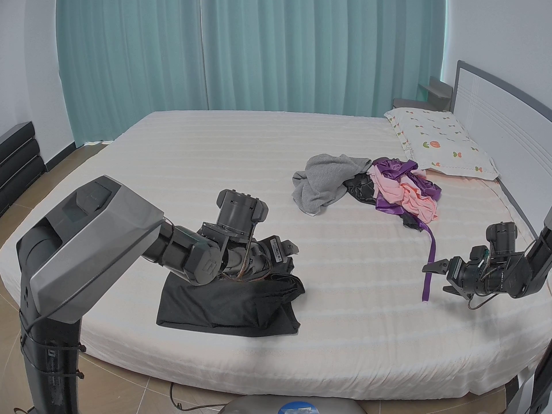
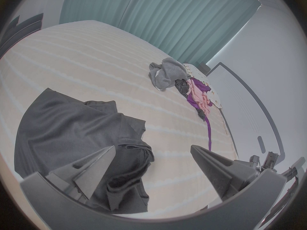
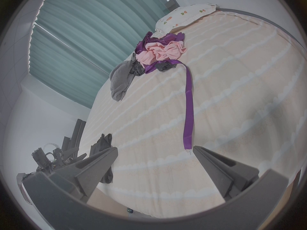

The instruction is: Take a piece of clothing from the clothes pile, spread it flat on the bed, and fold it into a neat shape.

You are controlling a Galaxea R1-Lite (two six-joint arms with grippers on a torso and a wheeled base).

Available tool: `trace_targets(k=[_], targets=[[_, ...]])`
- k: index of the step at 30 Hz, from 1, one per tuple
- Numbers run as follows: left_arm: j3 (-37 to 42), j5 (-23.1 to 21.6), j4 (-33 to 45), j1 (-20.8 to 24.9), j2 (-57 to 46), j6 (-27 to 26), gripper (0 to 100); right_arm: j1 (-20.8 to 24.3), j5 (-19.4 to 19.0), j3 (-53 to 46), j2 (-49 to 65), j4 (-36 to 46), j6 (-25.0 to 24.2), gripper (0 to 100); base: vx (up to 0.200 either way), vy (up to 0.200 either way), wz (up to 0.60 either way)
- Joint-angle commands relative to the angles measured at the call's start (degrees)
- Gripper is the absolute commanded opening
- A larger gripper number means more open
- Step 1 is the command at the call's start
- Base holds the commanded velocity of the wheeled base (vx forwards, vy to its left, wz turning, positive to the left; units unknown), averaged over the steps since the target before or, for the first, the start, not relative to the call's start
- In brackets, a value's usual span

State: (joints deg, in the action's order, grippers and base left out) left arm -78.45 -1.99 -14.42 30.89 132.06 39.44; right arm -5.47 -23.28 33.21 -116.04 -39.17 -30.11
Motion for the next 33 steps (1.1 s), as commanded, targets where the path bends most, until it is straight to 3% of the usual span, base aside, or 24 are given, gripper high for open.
trace_targets(k=[1, 10, 14, 17, 18, 23, 33], targets=[[3.65, 0.05, -0.43, -0.57, -4.18, 1.52, 100, 0.02, 0.08, -0.07, -0.15, -0.03, 0.05, 100, 0.000, 0.000, 0.00], [13.67, -0.83, -4.74, -4.88, -10.16, 10.84, 100, 2.13, 1.58, 0.02, 0.55, 0.41, -0.04, 100, 0.000, 0.000, 0.00], [19.21, -1.00, -10.89, -6.81, -10.60, 15.67, 100, 7.14, 8.43, 0.72, 1.17, 0.67, 0.14, 100, 0.000, 0.000, 0.00], [20.17, -1.26, -12.03, -7.07, -10.68, 17.08, 100, 8.55, 9.75, 0.98, 1.34, 0.76, 0.14, 100, 0.000, 0.000, 0.00], [23.25, -3.81, -15.37, -8.83, -11.56, 19.45, 100, 12.86, 11.95, 2.12, 2.05, 1.90, 0.14, 100, 0.000, 0.200, 0.00], [28.61, -10.67, -21.35, -12.87, -12.27, 22.61, 100, 21.03, 17.57, 6.78, 1.34, 6.56, -0.30, 100, 0.000, 0.200, 0.00], [29.84, -12.69, -22.67, -16.56, -10.77, 22.79, 100, 32.54, 26.54, 16.19, -6.39, 10.96, -0.74, 100, 0.000, 0.200, 0.00]])
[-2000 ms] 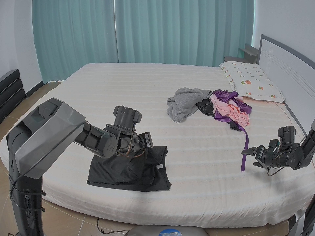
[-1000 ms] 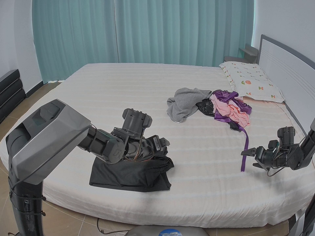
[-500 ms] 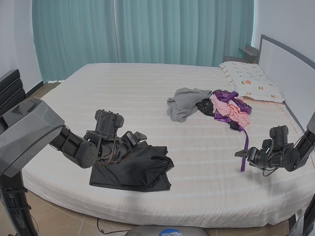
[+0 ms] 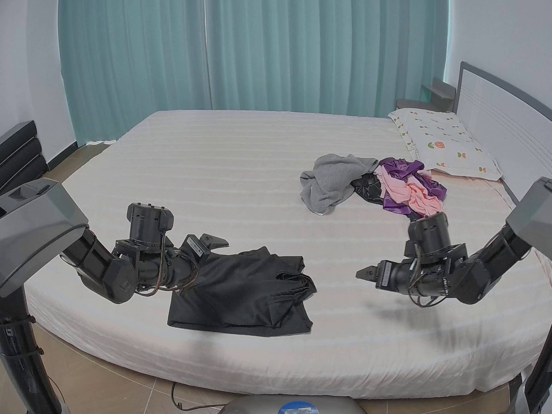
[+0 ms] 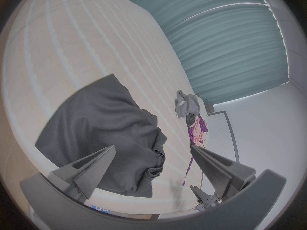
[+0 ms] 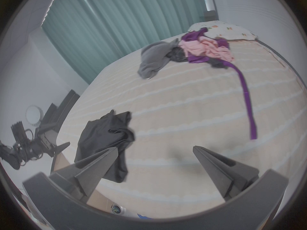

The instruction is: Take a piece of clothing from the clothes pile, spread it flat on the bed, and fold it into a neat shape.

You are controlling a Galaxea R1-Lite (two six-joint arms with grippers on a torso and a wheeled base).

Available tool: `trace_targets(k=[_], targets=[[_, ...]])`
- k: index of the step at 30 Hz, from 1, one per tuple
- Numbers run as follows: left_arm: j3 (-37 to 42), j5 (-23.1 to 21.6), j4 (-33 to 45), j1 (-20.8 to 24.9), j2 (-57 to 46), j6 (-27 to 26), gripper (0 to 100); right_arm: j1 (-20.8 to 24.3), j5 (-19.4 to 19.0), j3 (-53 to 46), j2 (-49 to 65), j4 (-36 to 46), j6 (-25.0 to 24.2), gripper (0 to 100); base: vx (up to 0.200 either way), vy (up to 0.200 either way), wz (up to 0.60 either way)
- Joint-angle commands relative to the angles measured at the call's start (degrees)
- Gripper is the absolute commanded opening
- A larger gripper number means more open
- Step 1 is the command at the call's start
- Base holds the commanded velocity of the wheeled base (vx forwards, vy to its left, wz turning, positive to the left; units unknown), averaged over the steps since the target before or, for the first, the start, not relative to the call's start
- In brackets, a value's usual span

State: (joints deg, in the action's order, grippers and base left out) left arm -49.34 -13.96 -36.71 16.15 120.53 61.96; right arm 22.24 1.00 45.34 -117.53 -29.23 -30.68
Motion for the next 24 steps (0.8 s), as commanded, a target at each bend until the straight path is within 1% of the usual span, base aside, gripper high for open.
trace_targets(k=[1, 3, 6, 9, 13, 17, 19, 20, 24], targets=[[0.64, -0.90, -0.38, -2.09, 1.02, 0.26, 100, 6.07, 2.78, 4.41, -5.69, 1.11, -0.17, 100, 0.000, 0.200, 0.00], [0.29, -1.07, -0.12, -2.97, 1.38, 0.26, 100, 7.21, 3.22, 5.29, -6.75, 1.11, -0.08, 100, 0.000, 0.200, 0.00], [0.12, -2.13, -0.21, -4.20, 2.34, 0.17, 100, 7.30, 3.22, 6.43, -7.45, 1.99, -0.17, 100, 0.000, 0.200, 0.00], [0.12, -3.09, -0.30, -5.08, 2.43, 0.17, 100, 7.30, 3.22, 7.75, -8.15, 4.62, -0.17, 100, 0.000, 0.200, 0.00], [0.03, -3.71, -0.30, -5.34, 3.31, 0.09, 100, 7.30, 3.39, 9.42, -9.12, 6.03, -0.25, 100, 0.000, 0.200, 0.00], [-0.23, -3.71, -0.38, -5.69, 4.28, -0.18, 100, 7.91, 7.00, 11.53, -10.97, 6.65, -0.17, 100, 0.000, 0.200, 0.00], [-0.50, -3.71, -0.21, -5.78, 4.36, -0.18, 100, 8.17, 8.23, 12.41, -11.93, 6.82, -0.17, 100, 0.000, 0.000, 0.00], [-0.50, -3.71, -0.21, -5.78, 4.36, -0.18, 100, 8.17, 8.23, 12.41, -11.93, 6.82, -0.17, 100, 0.000, 0.000, 0.00], [-0.50, -3.71, -0.30, -5.78, 4.80, -0.27, 100, 8.53, 10.60, 16.10, -13.87, 10.42, -0.08, 100, 0.000, 0.000, 0.00]])
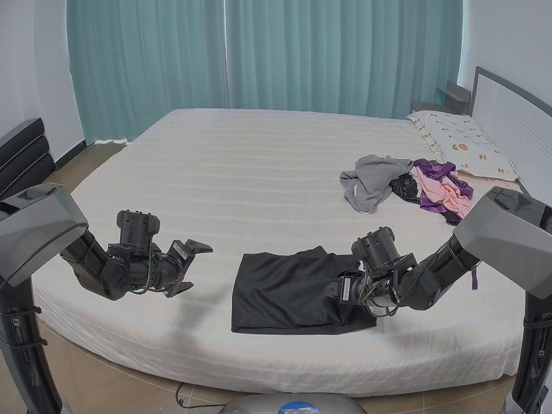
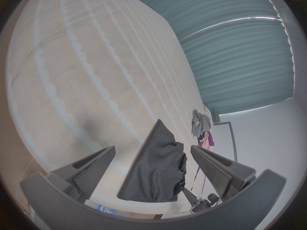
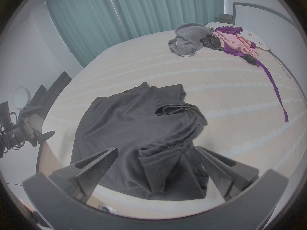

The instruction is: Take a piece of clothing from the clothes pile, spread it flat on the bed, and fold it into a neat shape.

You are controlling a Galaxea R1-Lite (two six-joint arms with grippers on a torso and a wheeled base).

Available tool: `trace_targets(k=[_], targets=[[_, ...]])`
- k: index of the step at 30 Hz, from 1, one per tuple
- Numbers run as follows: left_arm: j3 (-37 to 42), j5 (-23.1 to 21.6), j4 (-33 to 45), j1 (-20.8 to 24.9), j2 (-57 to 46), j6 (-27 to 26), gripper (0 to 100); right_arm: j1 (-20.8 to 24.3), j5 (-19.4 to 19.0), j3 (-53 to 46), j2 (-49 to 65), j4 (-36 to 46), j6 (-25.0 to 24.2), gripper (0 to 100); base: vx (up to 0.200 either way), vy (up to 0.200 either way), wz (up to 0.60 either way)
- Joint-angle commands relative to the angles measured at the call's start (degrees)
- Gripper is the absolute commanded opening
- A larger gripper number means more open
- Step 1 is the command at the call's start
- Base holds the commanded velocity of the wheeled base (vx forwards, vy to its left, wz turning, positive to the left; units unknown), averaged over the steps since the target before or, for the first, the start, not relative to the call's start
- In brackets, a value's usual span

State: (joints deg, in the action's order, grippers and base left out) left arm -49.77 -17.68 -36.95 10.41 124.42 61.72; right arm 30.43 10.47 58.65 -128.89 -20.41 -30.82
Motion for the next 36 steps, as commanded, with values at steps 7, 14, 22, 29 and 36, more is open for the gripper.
trace_targets(k=[7, 14, 22, 29, 36], targets=[[-0.06, 0.01, 0.12, 0.14, 1.18, 0.07, 100, 1.04, 6.05, 5.34, -4.61, 4.85, 0.85, 100, 0.000, 0.000, 0.00], [-0.15, 0.01, 0.12, 0.14, 1.18, 0.07, 100, -1.07, 6.84, 3.49, -2.68, 8.63, 0.76, 100, 0.000, 0.000, 0.00], [-0.15, 0.01, 0.12, 0.14, 1.18, 0.07, 100, -5.73, 6.58, -6.27, 4.35, 8.37, 2.96, 100, 0.000, 0.000, 0.00], [-0.15, 0.01, 0.12, 0.22, 1.18, 0.07, 100, -9.33, 5.88, -14.00, 7.43, 5.20, 5.07, 100, 0.000, 0.000, 0.00], [-0.15, 0.01, 0.12, 0.22, 1.18, 0.07, 100, -11.27, 2.80, -16.29, 11.65, 0.37, 5.77, 100, 0.000, 0.000, 0.00]])
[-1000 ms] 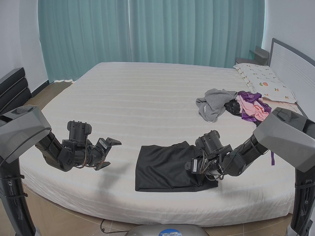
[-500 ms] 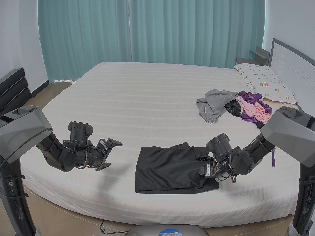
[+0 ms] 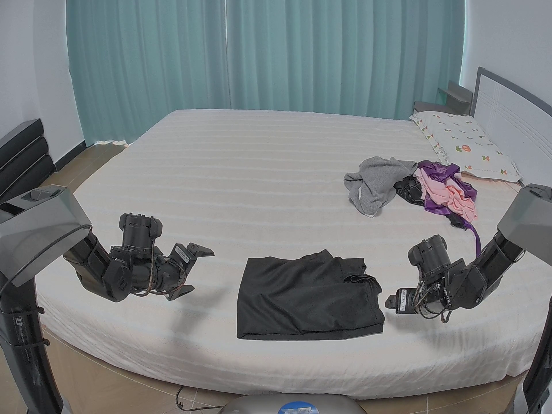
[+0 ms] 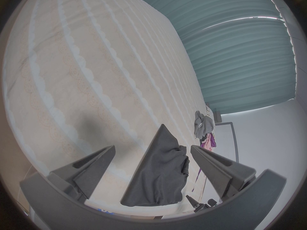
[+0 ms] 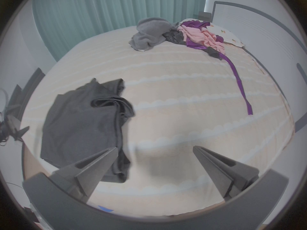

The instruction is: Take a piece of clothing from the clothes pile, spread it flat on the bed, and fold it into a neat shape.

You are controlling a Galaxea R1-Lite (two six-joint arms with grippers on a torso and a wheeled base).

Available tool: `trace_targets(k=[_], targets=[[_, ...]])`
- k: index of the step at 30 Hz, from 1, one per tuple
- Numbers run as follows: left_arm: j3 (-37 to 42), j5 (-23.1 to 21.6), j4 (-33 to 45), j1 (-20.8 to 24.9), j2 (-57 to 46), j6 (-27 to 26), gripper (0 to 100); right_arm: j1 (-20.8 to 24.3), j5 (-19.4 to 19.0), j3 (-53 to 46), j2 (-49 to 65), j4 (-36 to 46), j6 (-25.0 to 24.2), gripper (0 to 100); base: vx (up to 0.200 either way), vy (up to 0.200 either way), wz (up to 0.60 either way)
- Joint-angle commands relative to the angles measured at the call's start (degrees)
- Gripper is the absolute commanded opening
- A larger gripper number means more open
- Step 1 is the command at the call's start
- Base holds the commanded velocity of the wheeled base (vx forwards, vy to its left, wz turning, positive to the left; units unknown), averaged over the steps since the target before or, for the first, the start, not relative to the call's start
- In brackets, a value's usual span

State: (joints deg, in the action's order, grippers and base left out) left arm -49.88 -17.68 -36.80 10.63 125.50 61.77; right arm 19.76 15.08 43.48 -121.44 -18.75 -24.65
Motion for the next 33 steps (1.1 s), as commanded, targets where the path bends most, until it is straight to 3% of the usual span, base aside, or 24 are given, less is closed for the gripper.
trace_targets(k=[1, 6, 11, 14, 20, 33], targets=[[0.05, 0.01, -0.02, 0.00, 0.09, 0.02, 100, -0.43, -2.95, -0.68, 5.08, -1.73, -0.66, 100, 0.000, 0.000, 0.00], [-0.04, 0.10, -0.20, 0.00, 0.18, -0.07, 100, 1.51, -8.93, 3.19, 6.13, -2.43, -3.48, 100, 0.000, 0.000, 0.00], [-0.74, 1.59, 0.24, -0.26, 0.27, 0.81, 100, 5.38, -9.81, 9.60, 1.03, -2.26, -11.56, 100, 0.000, 0.000, 0.00], [-1.00, 1.59, 0.33, -0.17, 0.27, 1.95, 100, 6.87, -11.83, 12.94, -2.48, -2.17, -13.67, 100, 0.000, 0.000, 0.00], [-0.39, 1.59, 0.15, 0.18, 0.27, 1.51, 100, 8.45, -13.15, 17.42, -8.46, -1.73, -14.37, 100, 0.200, 0.000, 0.00], [-0.30, 1.68, 0.07, 0.36, 0.36, 1.42, 100, 9.33, -13.23, 18.13, -10.39, 0.47, -14.29, 100, 0.000, 0.000, 0.00]])
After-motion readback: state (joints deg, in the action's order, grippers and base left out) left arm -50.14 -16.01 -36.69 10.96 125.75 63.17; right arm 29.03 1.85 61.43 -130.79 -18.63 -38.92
